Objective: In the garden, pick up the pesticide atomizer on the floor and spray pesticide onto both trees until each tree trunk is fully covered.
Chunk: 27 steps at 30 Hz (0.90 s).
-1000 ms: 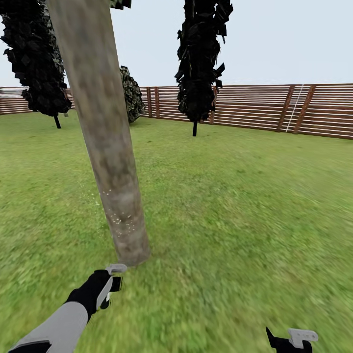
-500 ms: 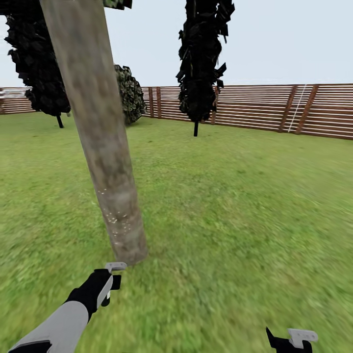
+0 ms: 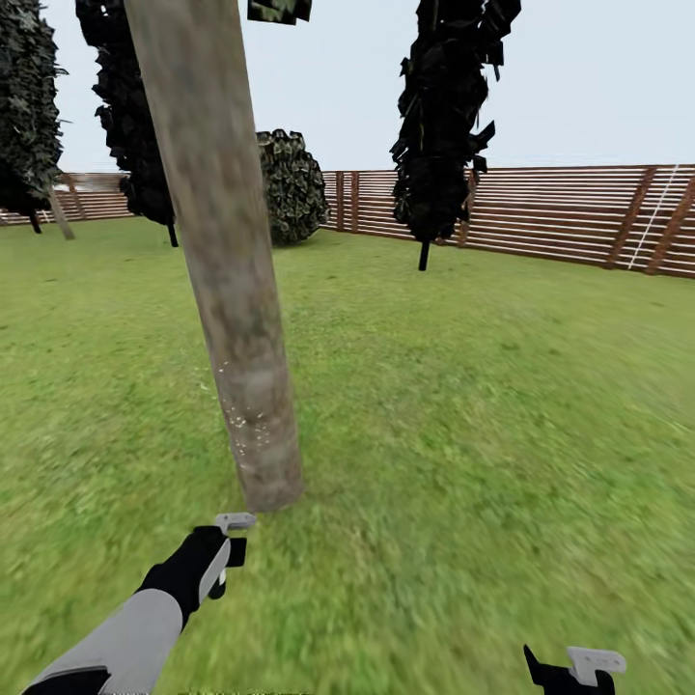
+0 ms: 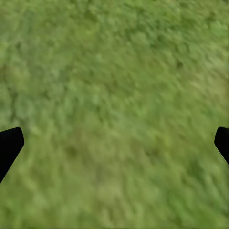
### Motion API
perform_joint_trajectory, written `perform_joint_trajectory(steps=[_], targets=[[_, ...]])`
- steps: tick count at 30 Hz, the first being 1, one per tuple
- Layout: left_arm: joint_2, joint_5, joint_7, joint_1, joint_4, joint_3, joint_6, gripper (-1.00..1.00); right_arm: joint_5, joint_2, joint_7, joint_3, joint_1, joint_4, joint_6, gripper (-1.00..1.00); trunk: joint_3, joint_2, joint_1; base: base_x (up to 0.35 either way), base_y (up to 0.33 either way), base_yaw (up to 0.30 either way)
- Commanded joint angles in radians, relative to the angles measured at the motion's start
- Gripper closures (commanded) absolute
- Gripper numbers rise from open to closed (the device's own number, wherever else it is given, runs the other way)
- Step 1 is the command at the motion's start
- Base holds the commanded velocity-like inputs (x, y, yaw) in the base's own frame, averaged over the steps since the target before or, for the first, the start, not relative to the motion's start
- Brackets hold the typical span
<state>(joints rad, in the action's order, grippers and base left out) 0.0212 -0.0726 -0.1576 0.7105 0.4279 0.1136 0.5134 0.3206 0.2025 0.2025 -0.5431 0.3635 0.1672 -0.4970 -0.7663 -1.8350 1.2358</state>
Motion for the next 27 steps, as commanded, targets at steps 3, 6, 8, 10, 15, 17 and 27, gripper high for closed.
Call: perform_joint_trajectory(steps=[3, 6, 8, 10, 15, 17, 27], targets=[[0.021, -0.004, 0.000, 0.003, 0.000, 0.000, 0.001, 1.00, 0.000, 0.000, 0.000, 0.000, 0.000, 0.000, 0.000, -1.00, 0.000, 0.000, 0.000, 0.000, -0.271, 0.159], [0.044, -0.004, 0.001, 0.006, 0.000, -0.002, 0.004, 1.00, 0.000, 0.000, 0.000, 0.000, 0.000, 0.000, 0.000, -1.00, 0.000, 0.000, 0.000, 0.000, -0.269, 0.025], [0.062, -0.004, 0.001, 0.008, 0.009, -0.013, 0.008, 1.00, 0.000, 0.000, 0.000, 0.000, 0.000, 0.000, 0.000, -1.00, 0.000, 0.000, 0.000, 0.000, -0.145, 0.005], [0.068, -0.003, 0.003, 0.009, 0.112, -0.036, 0.024, 1.00, 0.000, 0.000, 0.000, 0.000, 0.000, 0.000, 0.000, -1.00, 0.000, 0.000, 0.000, 0.000, -0.008, 0.000], [0.070, 0.001, 0.005, 0.019, 0.394, -0.041, 0.204, 1.00, 0.000, 0.000, 0.000, 0.000, 0.000, 0.000, 0.000, -1.00, 0.000, 0.000, 0.000, 0.000, -0.001, 0.000], [0.071, 0.002, 0.006, 0.021, 0.458, -0.041, 0.243, 1.00, 0.000, 0.000, 0.000, 0.000, 0.000, 0.000, 0.000, -1.00, 0.000, 0.000, 0.000, 0.000, 0.000, 0.000], [0.072, 0.004, 0.006, 0.043, 0.586, -0.043, 0.384, 1.00, 0.000, 0.000, 0.000, 0.000, 0.000, 0.000, 0.000, -1.00, 0.000, 0.000, 0.000, 0.000, 0.000, 0.000]])
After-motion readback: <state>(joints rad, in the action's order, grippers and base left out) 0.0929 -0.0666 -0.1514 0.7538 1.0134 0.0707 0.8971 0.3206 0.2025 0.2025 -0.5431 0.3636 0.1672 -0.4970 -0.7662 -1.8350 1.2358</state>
